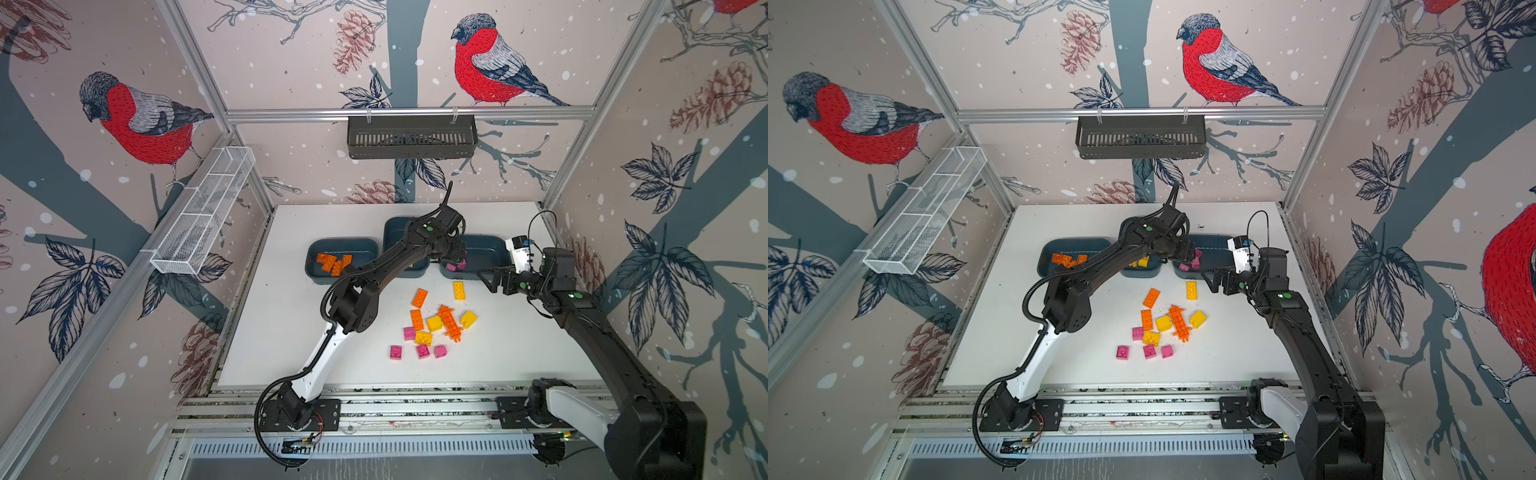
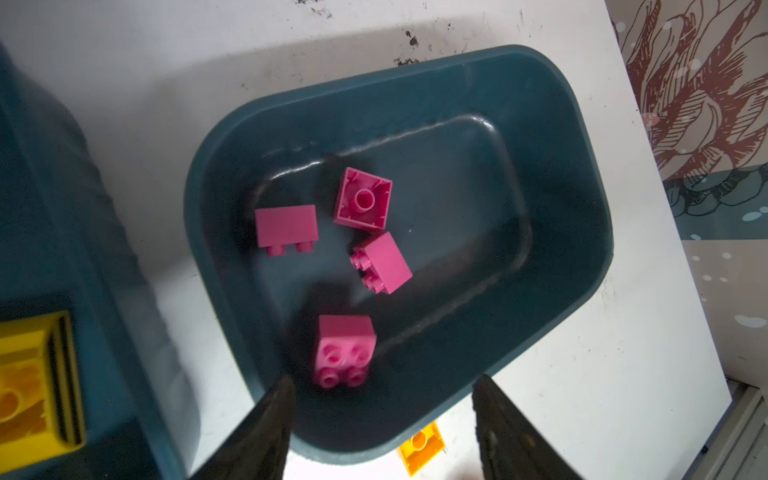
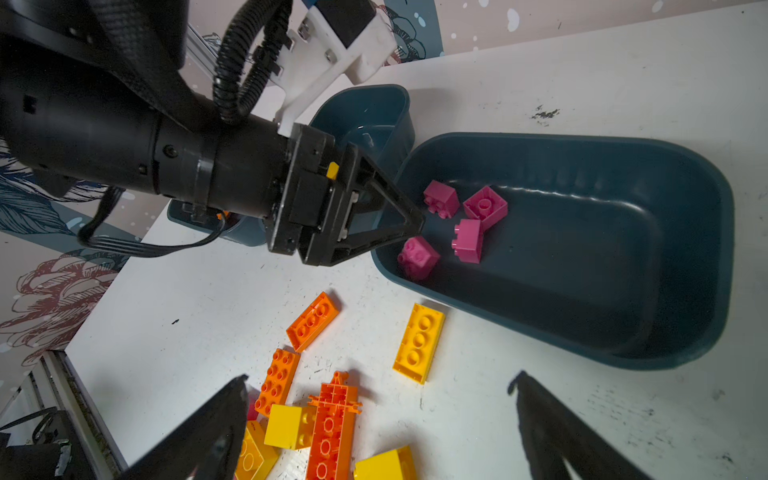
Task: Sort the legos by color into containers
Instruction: 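Carry the magenta brick to the largest bin and release it, then lower the left gripper onto the second magenta brick and grasp it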
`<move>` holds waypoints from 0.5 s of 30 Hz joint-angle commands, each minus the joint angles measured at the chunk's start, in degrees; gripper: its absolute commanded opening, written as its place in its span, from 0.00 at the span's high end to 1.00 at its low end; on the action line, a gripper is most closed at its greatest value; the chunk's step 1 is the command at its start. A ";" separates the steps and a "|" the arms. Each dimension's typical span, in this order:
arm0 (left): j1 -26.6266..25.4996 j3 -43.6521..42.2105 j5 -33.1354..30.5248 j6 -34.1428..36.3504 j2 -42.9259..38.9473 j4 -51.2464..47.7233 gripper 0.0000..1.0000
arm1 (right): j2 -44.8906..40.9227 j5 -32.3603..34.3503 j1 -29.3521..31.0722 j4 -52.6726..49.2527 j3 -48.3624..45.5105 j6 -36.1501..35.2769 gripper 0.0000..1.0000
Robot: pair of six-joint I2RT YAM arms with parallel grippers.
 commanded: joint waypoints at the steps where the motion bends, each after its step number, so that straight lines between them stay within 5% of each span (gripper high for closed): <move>1: -0.81 -5.41 -3.63 0.50 -6.81 -4.53 0.28 | -0.52 0.25 0.09 -0.47 0.16 -1.38 0.00; 6: -3.41 -30.31 -4.40 -3.65 -23.71 -0.53 0.28 | -1.56 -0.69 0.04 0.48 -1.14 -0.77 0.01; 15: -7.44 -57.42 -7.48 -15.26 -43.61 -1.51 0.28 | -0.93 -2.13 2.14 -0.10 -2.18 -1.08 0.01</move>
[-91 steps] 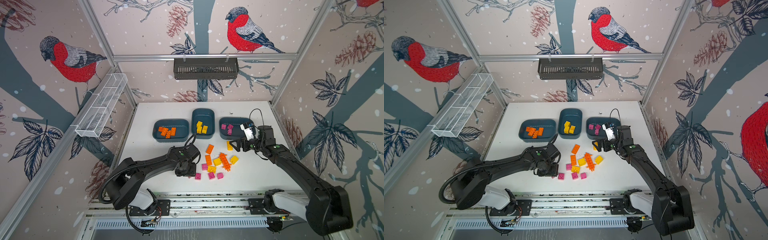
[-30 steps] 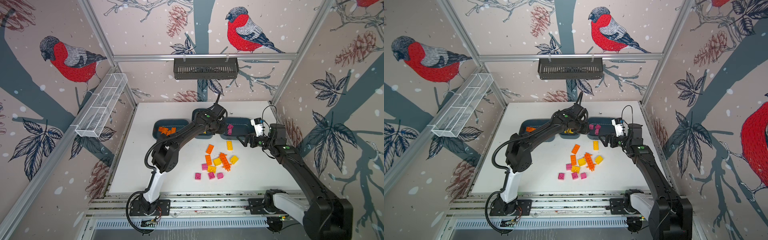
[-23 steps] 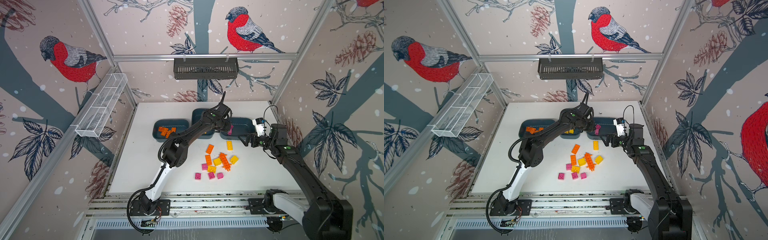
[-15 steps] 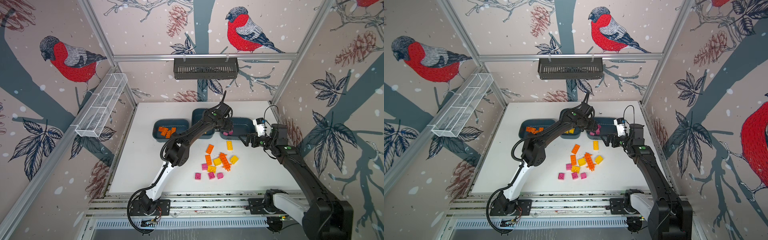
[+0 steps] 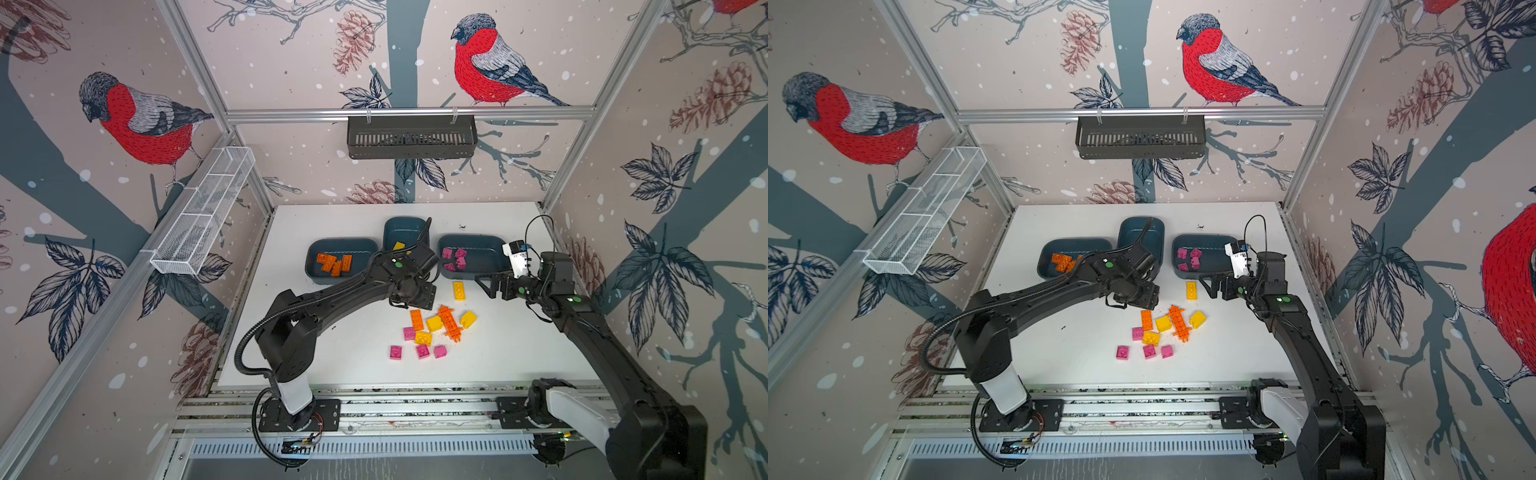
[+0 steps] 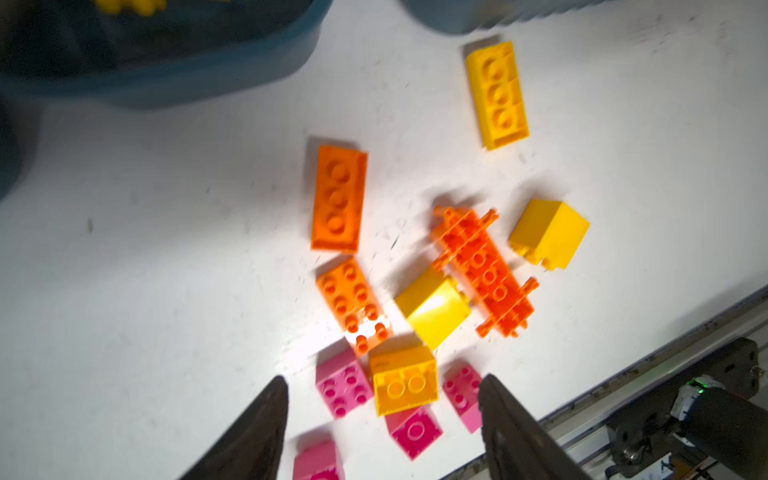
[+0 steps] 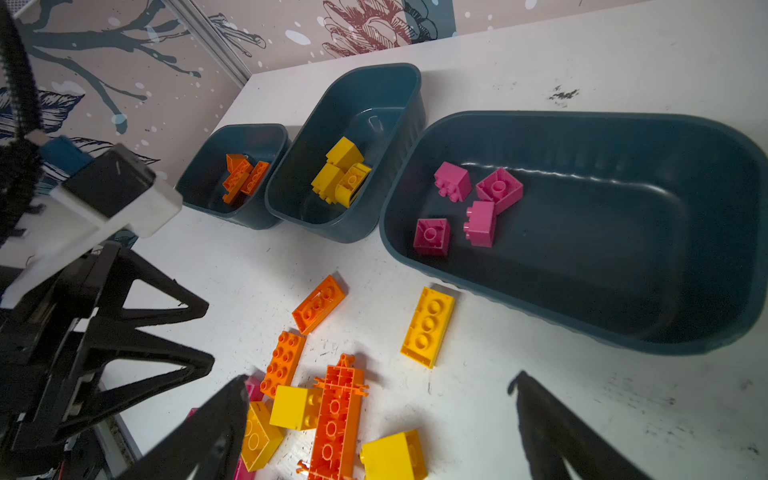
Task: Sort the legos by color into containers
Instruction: 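Lower the left gripper onto the second magenta brick and grasp it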
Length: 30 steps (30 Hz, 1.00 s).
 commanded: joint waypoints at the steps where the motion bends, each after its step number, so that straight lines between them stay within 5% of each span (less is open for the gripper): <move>1: -1.49 -5.86 -1.82 -6.76 -4.82 -0.91 0.28 | 0.09 -1.24 1.03 0.22 -0.27 -0.36 0.01; 11: -4.57 -23.61 -0.49 -13.98 -13.86 2.91 0.27 | 0.38 -0.13 4.58 0.07 -1.58 0.30 0.00; 22: -7.74 -25.62 0.82 -13.12 -5.61 9.03 0.30 | 0.72 1.27 6.75 -0.19 -1.48 0.75 0.01; 26: -7.84 -25.33 -0.33 -12.56 -3.73 8.21 0.39 | 0.49 1.73 6.75 -0.74 -1.36 0.34 0.01; 30: -7.84 -24.59 -1.11 -12.41 -3.74 7.54 0.62 | 0.34 1.99 6.75 -1.00 -1.40 0.13 0.01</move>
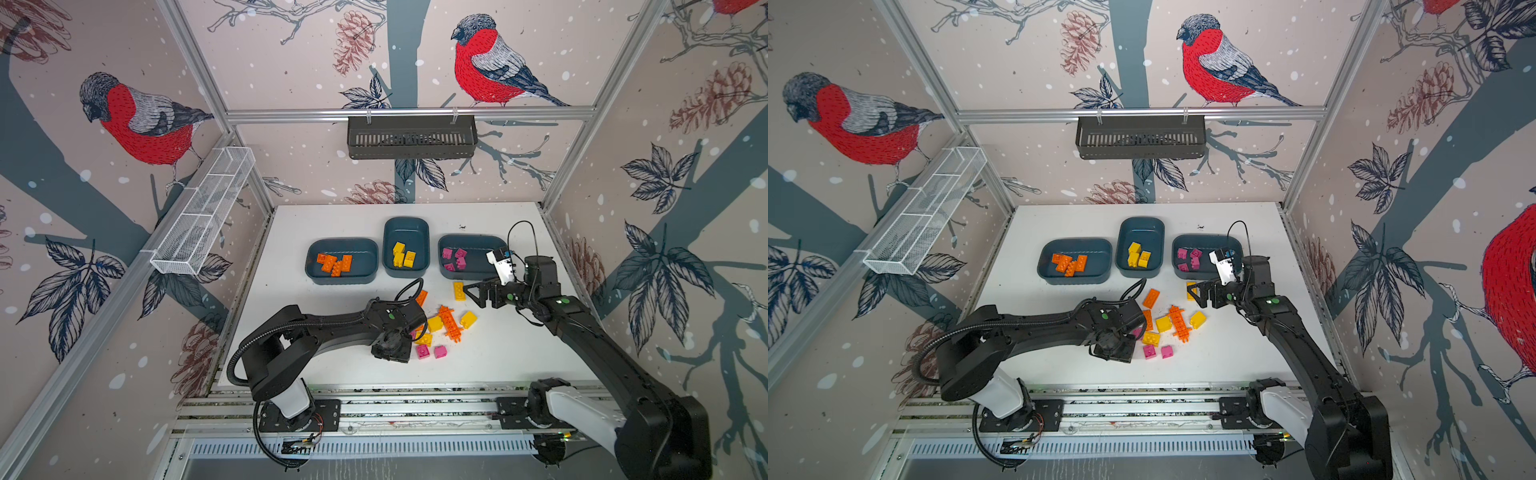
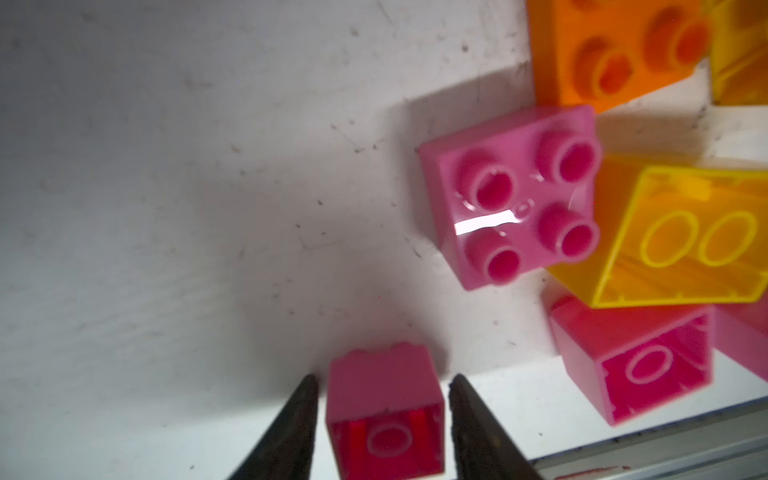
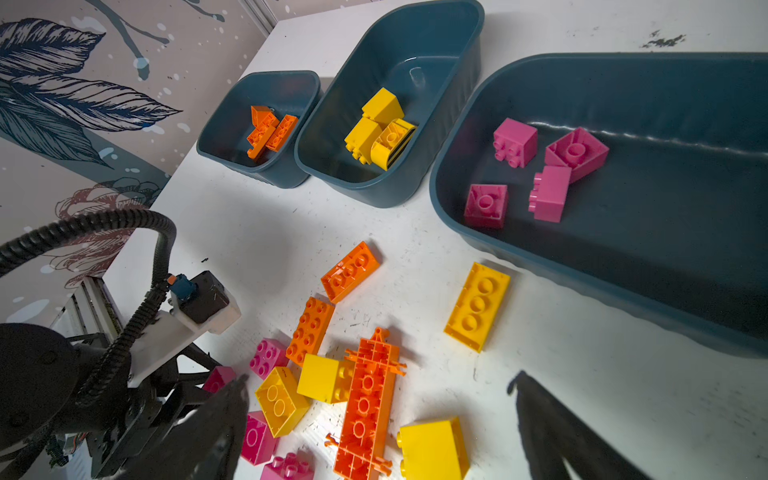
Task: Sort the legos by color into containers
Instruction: 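Lower the left gripper onto the second magenta brick and grasp it, then carry the magenta brick to the largest bin and release it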
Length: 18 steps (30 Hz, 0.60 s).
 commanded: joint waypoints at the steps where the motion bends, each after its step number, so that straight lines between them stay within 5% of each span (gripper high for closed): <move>1: -0.10 1.16 -1.93 0.09 -0.27 -1.08 0.66 | -0.26 0.89 0.04 -0.54 0.08 -0.04 0.00; 10: 3.00 20.39 -6.26 6.12 1.95 -10.29 0.69 | -0.13 1.19 -0.81 -0.89 0.85 -0.43 0.01; 18: 8.86 47.94 -4.75 15.10 18.87 -7.53 0.69 | -0.69 2.02 -2.67 -0.86 1.49 -0.40 0.01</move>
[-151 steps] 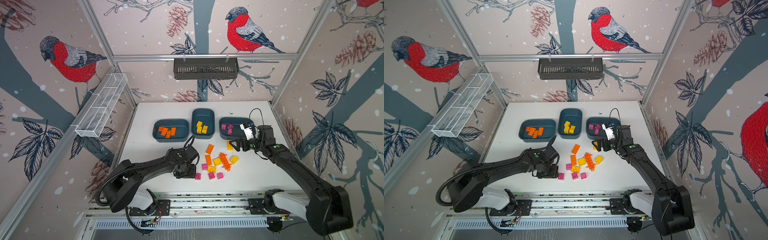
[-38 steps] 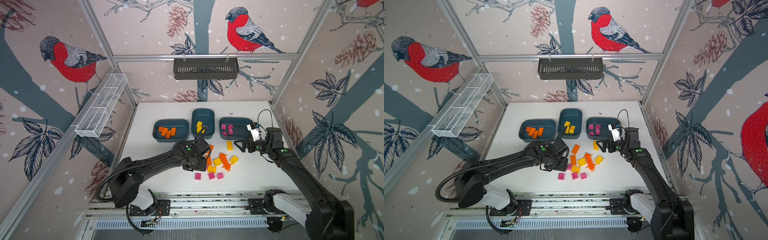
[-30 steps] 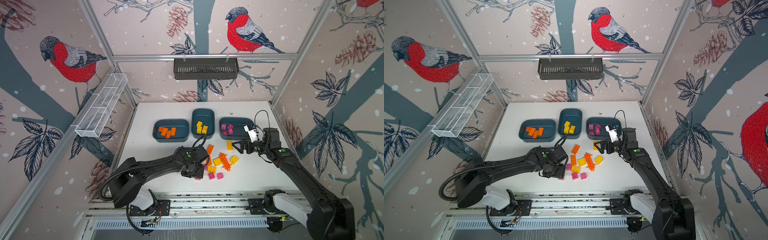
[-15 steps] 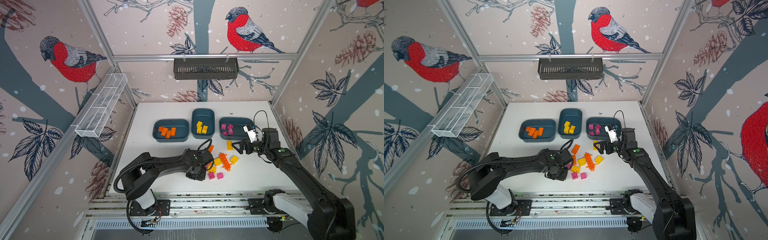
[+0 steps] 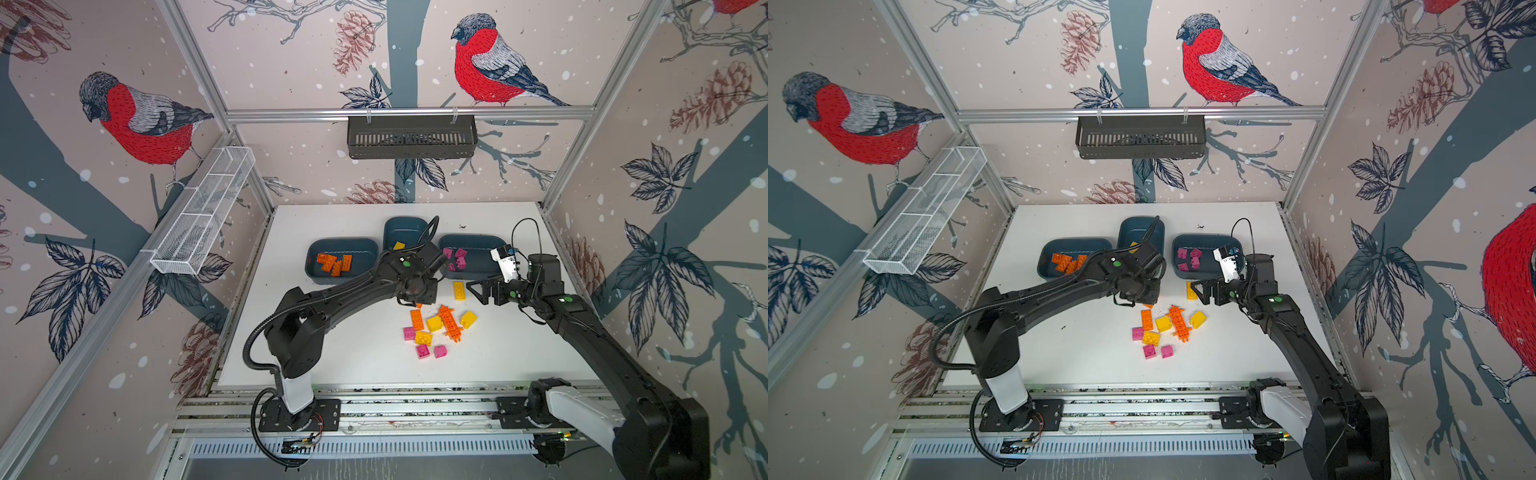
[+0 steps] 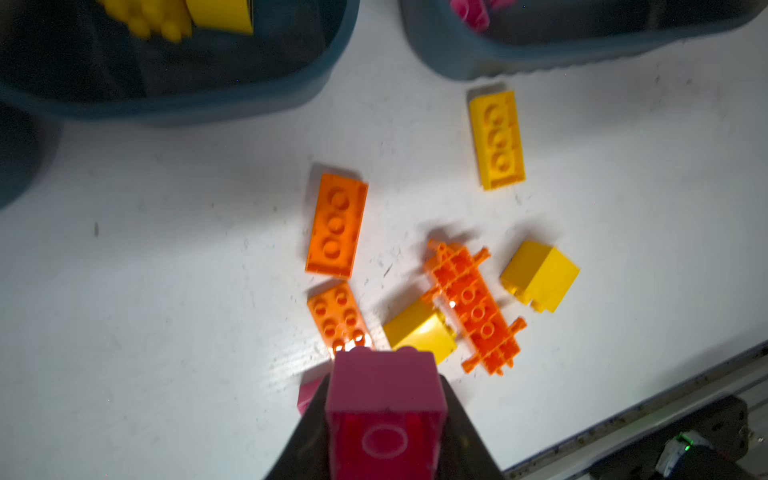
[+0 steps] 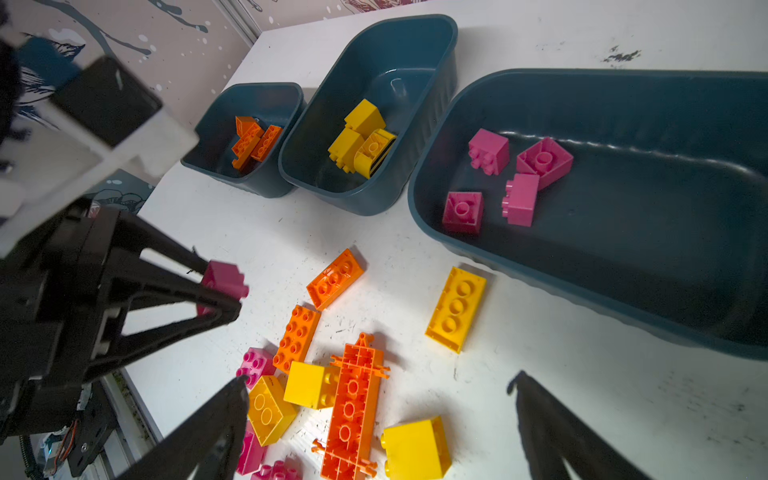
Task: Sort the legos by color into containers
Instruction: 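Carry the magenta brick to the largest bin and release it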
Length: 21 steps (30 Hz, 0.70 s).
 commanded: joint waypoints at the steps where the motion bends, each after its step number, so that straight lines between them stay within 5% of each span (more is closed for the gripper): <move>1: 1.34 10.62 -0.16 5.13 7.11 0.34 0.69 | -0.71 0.75 -0.67 0.03 0.09 -0.03 0.01; 12: 4.49 41.47 4.93 10.23 32.65 2.01 0.68 | -1.49 0.86 -3.28 -0.18 0.32 -0.64 0.01; 15: 4.92 40.11 5.03 10.45 33.56 6.01 0.58 | -1.40 0.93 -3.68 -0.31 0.42 -0.81 0.00; 21: 5.28 39.00 4.04 11.90 31.03 4.42 0.19 | -1.31 0.42 -3.68 -0.65 0.33 -1.33 0.01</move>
